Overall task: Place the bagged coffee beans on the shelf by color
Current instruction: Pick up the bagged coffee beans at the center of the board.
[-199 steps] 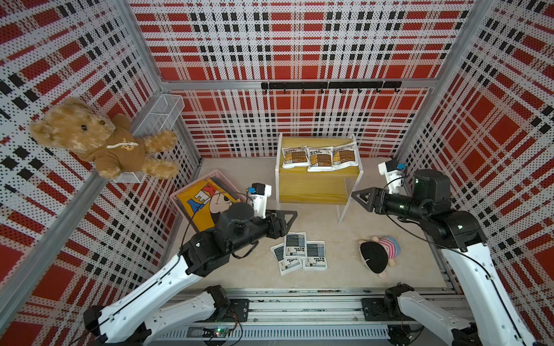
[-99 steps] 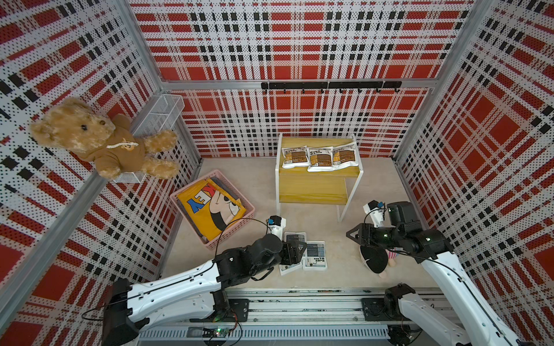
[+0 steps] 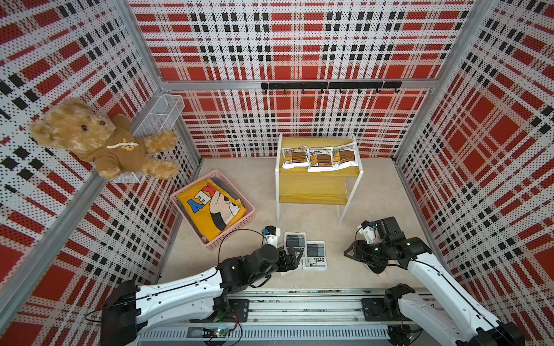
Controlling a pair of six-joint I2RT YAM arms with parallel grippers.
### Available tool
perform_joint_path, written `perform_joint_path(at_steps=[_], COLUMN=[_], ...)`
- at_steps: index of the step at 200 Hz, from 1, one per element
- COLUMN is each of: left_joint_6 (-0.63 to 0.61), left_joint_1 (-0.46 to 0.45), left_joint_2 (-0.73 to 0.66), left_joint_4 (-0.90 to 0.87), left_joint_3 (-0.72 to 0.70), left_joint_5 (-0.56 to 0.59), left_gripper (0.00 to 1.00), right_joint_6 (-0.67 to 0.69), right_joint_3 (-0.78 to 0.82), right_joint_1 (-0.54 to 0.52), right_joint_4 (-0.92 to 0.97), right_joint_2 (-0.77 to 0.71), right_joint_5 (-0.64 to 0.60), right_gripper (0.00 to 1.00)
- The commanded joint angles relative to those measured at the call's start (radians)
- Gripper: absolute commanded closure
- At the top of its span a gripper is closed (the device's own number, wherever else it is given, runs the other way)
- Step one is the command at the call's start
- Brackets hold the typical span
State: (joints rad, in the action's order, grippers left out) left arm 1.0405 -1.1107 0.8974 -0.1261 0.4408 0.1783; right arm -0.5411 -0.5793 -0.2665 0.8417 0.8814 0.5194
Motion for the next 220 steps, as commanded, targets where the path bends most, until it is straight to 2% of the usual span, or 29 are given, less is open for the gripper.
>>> perform_joint_path(at_steps=[1, 59, 148, 220], left_joint_6=[0.011, 0.032, 0.01, 0.007], left_joint_1=[0.021, 0.124, 0.163, 0.185], left_joint_2=[0.025, 0.082, 0.062, 0.021], left_joint_4=[0.073, 0.097, 0.092, 0.064], left_joint_3=[-0.009, -0.038, -0.046, -0.065], left_joint_5=[-0.035, -0.156, -0.18, -0.191], left_gripper=[0.12, 0.13, 0.13, 0.13], right_joint_6=[-0.04, -0.192, -0.247, -0.29], right_joint_3=[0.015, 0.11, 0.18, 0.239], right_joint_1=[-0.019, -0.257, -0.318, -0.339], right_joint_4=[-0.075, -0.338, -0.593, -0.669], right_joint_2=[0.025, 0.172, 0.339, 0.343], right_joint_5=[0.005, -0.047, -0.016, -0.01], right_gripper=[0.45, 0.47, 0.51, 0.56])
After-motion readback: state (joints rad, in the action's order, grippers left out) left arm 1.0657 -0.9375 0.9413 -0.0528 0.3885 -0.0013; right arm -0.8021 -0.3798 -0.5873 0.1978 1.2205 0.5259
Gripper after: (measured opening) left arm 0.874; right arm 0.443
